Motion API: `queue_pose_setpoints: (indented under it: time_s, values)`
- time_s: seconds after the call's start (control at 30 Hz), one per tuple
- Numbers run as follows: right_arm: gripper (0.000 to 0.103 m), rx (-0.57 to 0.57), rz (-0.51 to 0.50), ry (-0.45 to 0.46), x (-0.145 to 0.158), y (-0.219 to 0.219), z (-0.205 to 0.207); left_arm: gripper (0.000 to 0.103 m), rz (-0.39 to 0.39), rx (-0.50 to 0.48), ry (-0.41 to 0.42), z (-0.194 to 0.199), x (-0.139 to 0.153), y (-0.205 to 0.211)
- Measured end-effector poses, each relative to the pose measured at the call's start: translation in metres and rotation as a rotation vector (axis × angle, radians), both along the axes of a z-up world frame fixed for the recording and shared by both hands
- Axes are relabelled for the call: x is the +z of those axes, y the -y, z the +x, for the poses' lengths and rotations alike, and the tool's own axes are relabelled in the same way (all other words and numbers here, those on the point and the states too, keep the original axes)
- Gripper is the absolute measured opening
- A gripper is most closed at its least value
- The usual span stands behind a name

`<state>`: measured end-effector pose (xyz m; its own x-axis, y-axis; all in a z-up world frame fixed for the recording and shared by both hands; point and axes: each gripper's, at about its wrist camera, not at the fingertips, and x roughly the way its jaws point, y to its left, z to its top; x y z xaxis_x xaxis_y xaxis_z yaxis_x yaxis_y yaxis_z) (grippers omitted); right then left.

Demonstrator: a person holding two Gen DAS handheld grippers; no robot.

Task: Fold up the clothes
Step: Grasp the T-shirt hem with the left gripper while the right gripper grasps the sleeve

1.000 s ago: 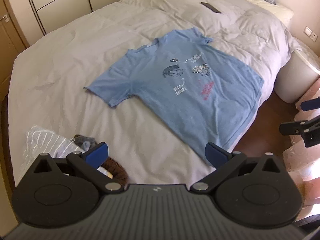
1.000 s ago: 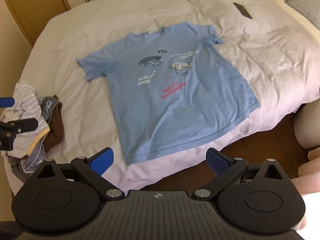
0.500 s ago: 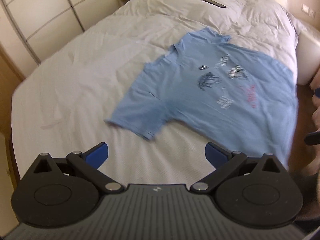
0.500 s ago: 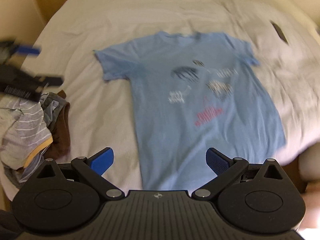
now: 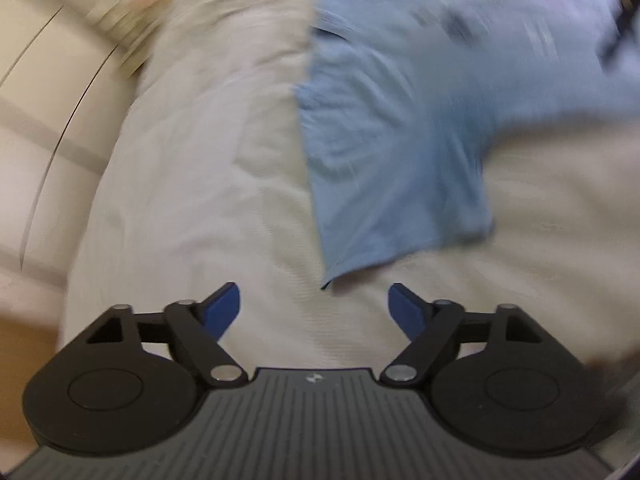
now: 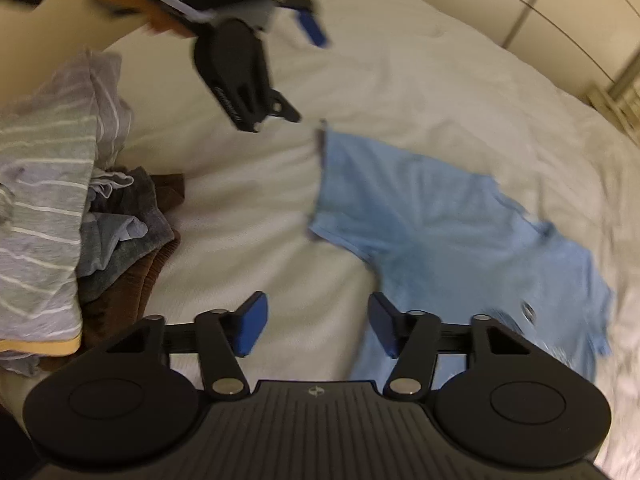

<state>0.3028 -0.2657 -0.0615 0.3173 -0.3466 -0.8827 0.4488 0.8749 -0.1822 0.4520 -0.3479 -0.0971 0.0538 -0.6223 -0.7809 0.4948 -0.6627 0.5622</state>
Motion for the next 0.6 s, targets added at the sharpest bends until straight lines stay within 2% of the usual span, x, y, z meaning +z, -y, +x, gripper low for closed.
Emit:
queue_pose_setpoints:
  time_s: [0.1,0.27,0.3,0.37,0.43,0.6]
  values:
    - [0.05,0.031,0.017,-0.003,-0.021,0.007,0.019,0.068,0.021,-0.16,0.08,0.009,-0.035,0.006]
    - [0.049,0.058,-0.005,-0.014,-0.05,0.024,0.037,0.04,0.014,-0.322,0.16,0.016,-0.075,0.017]
    - [0.049,0.062,-0.014,-0.017,-0.055,0.027,0.041,0.032,0.004,-0.348,0.168,0.017,-0.079,0.019]
    - [0.049,0.071,-0.031,-0.024,-0.066,0.032,0.047,0.008,-0.035,-0.384,0.169,0.018,-0.082,0.023]
    - [0.049,0.083,-0.051,-0.03,-0.077,0.037,0.054,0.003,-0.054,-0.393,0.154,0.019,-0.079,0.029]
    - [0.039,0.134,-0.149,-0.057,-0.1,0.035,0.07,0.002,-0.04,-0.384,0.11,0.02,-0.071,0.043]
